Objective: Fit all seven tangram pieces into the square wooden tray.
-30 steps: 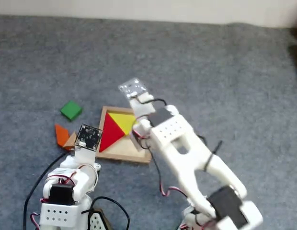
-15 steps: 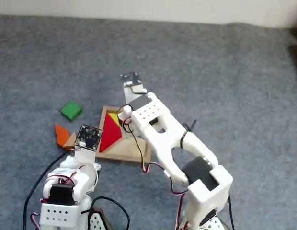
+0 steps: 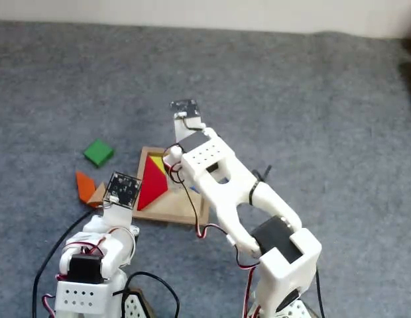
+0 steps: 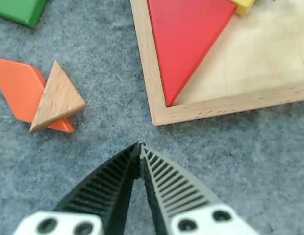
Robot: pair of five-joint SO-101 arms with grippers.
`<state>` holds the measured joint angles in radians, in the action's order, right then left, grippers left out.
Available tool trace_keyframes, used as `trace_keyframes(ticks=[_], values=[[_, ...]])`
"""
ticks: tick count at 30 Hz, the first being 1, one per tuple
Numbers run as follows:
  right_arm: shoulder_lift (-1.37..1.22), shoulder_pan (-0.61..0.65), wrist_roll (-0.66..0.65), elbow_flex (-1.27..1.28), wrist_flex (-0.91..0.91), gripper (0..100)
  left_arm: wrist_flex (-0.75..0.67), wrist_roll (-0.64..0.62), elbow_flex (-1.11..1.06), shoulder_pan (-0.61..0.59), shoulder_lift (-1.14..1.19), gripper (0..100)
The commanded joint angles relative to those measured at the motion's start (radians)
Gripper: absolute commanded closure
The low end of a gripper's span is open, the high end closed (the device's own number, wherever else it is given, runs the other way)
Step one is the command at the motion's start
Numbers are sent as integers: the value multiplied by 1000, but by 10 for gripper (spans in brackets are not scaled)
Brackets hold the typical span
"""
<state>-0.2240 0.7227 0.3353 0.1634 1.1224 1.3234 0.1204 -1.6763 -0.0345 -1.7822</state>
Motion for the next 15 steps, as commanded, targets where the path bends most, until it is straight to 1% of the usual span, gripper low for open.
trace_keyframes(ticks=[1, 5, 10, 15], values=[[15, -7, 3, -53, -15, 906, 3, -8, -21, -15, -42, 994], [15, -7, 3, -53, -15, 898, 3, -8, -21, -15, -42, 994], [13, -18, 9, -53, -15, 817, 3, -8, -21, -15, -42, 994], [13, -39, 6, -58, -15, 810, 3, -8, -21, -15, -42, 994]])
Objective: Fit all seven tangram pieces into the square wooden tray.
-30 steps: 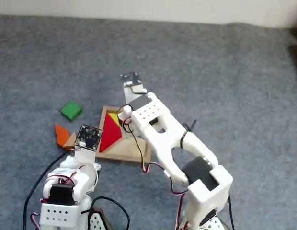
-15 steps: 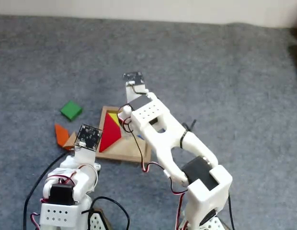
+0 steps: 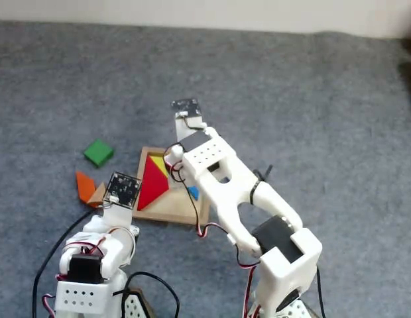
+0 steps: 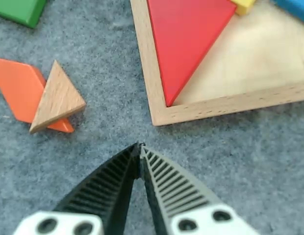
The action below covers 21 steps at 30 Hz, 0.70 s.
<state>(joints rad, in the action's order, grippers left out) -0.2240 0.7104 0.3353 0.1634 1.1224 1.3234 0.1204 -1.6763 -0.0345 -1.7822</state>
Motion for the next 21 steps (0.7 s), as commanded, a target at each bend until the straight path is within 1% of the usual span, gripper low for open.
trace_keyframes(ticks=[1, 5, 8, 10, 12, 14, 16, 21], values=[[15, -27, 5, -59, -15, 810, 3, -8, -21, -15, -42, 994], [25, -27, -5, -59, -5, 814, 3, -8, -21, -15, -42, 994], [44, -21, -112, -54, 18, 821, 3, -8, -21, -15, -42, 994], [64, -15, -149, -54, 22, 871, 3, -8, -21, -15, -42, 994], [79, -5, -158, -54, 21, 946, 3, -8, -21, -15, -42, 994], [84, 4, -204, -54, 19, 997, 3, -8, -21, -15, -42, 994], [82, 21, -226, -51, 18, 991, 3, -8, -21, -15, -42, 994], [10, 25, -224, -18, -39, 993, 3, -8, -21, -15, -42, 994]])
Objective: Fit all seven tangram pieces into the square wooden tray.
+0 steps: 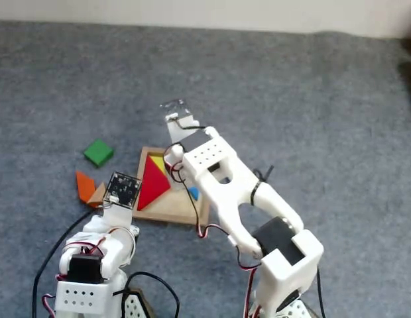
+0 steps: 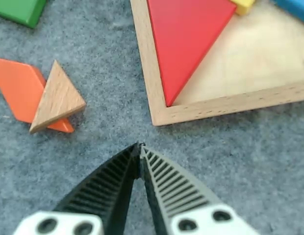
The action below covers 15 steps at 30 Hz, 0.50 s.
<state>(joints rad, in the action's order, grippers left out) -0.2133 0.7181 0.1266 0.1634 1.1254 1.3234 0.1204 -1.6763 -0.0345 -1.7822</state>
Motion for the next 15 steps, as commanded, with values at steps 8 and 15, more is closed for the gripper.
trace_keyframes(ticks=[8, 15], values=[[-51, -48, -18, -19, -45, 993, 3, -8, -21, -15, -42, 994], [-56, -139, -55, -22, -51, 993, 3, -8, -21, -15, -42, 994]])
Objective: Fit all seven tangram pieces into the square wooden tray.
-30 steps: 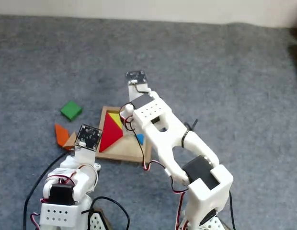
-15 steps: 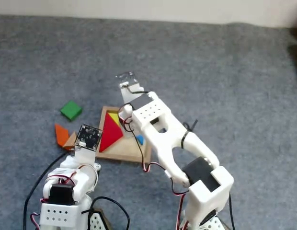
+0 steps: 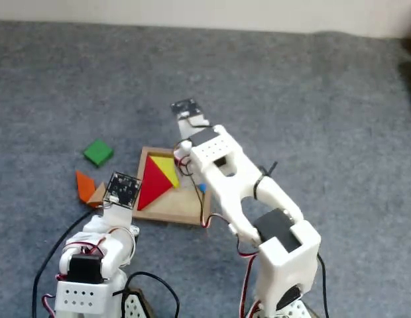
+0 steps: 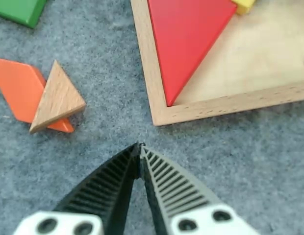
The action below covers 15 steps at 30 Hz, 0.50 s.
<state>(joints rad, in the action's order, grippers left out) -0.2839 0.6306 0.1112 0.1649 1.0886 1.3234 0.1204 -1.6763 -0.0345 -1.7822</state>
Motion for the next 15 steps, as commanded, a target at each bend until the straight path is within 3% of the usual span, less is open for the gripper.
trace_keyframes(ticks=[1, 5, 15], values=[[16, -58, -75, -24, -15, 993, 3, -8, -21, -15, -42, 994], [19, -59, -150, -24, -16, 993, 3, -8, -21, -15, -42, 994], [111, -33, -155, -156, 111, 993, 3, -8, -21, -15, -42, 994]])
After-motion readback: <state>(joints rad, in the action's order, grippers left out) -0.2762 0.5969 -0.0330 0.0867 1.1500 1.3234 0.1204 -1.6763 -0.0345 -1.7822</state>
